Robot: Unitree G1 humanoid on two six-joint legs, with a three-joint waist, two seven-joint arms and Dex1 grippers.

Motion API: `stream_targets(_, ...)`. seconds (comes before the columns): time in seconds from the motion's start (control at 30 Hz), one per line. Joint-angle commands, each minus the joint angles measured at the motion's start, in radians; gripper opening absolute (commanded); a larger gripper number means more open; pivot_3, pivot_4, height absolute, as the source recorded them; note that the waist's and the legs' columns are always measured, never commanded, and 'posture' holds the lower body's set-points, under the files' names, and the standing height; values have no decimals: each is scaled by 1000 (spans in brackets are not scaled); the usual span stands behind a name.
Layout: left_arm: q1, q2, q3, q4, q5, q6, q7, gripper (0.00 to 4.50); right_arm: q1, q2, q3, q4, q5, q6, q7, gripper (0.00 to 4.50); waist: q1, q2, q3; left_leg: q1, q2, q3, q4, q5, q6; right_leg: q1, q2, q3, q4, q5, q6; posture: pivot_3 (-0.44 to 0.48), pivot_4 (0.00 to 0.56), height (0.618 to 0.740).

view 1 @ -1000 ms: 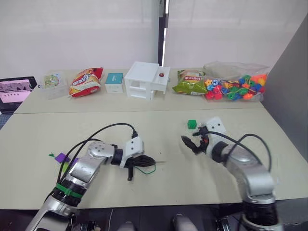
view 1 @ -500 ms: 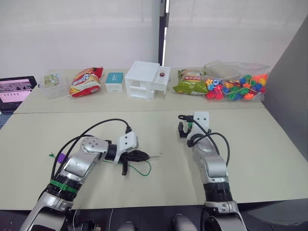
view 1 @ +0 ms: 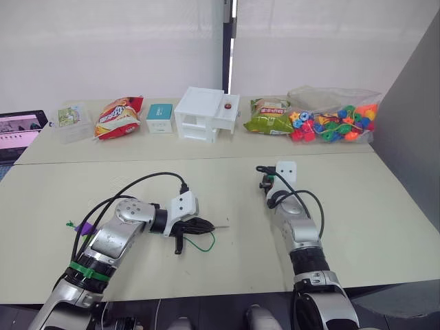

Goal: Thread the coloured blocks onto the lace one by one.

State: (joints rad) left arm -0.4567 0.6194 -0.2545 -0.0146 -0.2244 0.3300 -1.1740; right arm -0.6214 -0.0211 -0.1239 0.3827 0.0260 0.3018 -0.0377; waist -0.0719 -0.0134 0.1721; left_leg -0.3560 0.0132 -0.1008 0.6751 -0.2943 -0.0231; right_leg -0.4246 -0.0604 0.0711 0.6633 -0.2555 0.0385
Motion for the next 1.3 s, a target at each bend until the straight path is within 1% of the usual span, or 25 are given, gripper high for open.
stream_targets(0.03,-10,-16,10,-24,-7,-6,14,0,33,4,23,-133,13,-9,19,1171,2,0,0,0,0,0,0,0,0,0,0,0,0,0,0,0,150,740)
stream_targets(0.13,-15,-31,4,-16,-1,-8,19,0,134,20,54,-335,18,78,24,1171,2,0,0,-1,0,0,0,0,0,0,0,0,0,0,0,0,150,740)
stream_targets(0.2,-21,-35,3,-1,1,-16,15,0,251,43,118,-561,14,192,23,1171,4,0,0,-2,0,-1,0,0,0,0,0,0,0,0,0,0,150,740)
stream_targets(0.37,-39,-51,-6,27,5,-30,9,0,471,67,254,-940,10,424,13,1171,4,0,0,-2,0,-1,1,0,0,-1,0,0,0,0,0,0,150,740)
stream_targets(0.43,-48,-56,-11,43,10,-41,3,0,542,74,306,-1043,8,502,1,1171,5,0,0,-2,0,-2,1,0,0,0,0,-1,0,0,0,0,150,740)
stream_targets(0.57,-57,-59,-10,52,11,-50,-8,0,622,99,357,-1110,12,592,-14,1171,5,0,0,-1,0,-1,1,0,0,1,0,-1,-1,0,0,0,150,740)
stream_targets(0.7,-54,-60,-11,55,16,-58,-13,0,670,100,365,-1085,8,664,-26,1171,6,0,0,-1,0,-1,1,0,0,1,0,-1,-1,0,0,0,150,740)
stream_targets(0.87,-44,-57,-10,44,18,-57,-19,0,695,115,379,-1080,38,711,-11,1171,6,0,0,0,0,-1,1,0,0,1,0,-1,-1,0,0,0,150,740)
stream_targets(1.03,-38,-49,-6,36,15,-52,-28,0,696,104,383,-1088,53,701,-5,1171,4,-1,0,0,0,-1,1,0,0,2,1,-1,-1,0,0,0,150,740)
stream_targets(1.07,-36,-49,-7,33,15,-51,-28,0,692,99,375,-1101,54,686,-3,2215,4,-1,0,1,1,-1,1,0,0,2,1,-1,-1,0,0,0,150,740)
stream_targets(1.13,-34,-48,-8,27,14,-48,-28,0,680,86,356,-1136,64,678,11,2840,5,-1,0,0,0,-2,0,0,0,1,1,-1,-2,0,0,0,150,740)
stream_targets(1.27,-32,-53,-11,16,14,-41,-25,0,646,16,319,-1227,106,727,88,4267,8,-1,0,0,0,-1,1,0,0,1,0,-1,-2,0,0,0,150,740)
stream_targets(1.3,-32,-54,-12,16,15,-41,-24,0,639,0,310,-1240,118,736,103,4453,9,-1,0,0,0,-1,1,0,0,2,0,-1,-2,0,0,0,150,740)
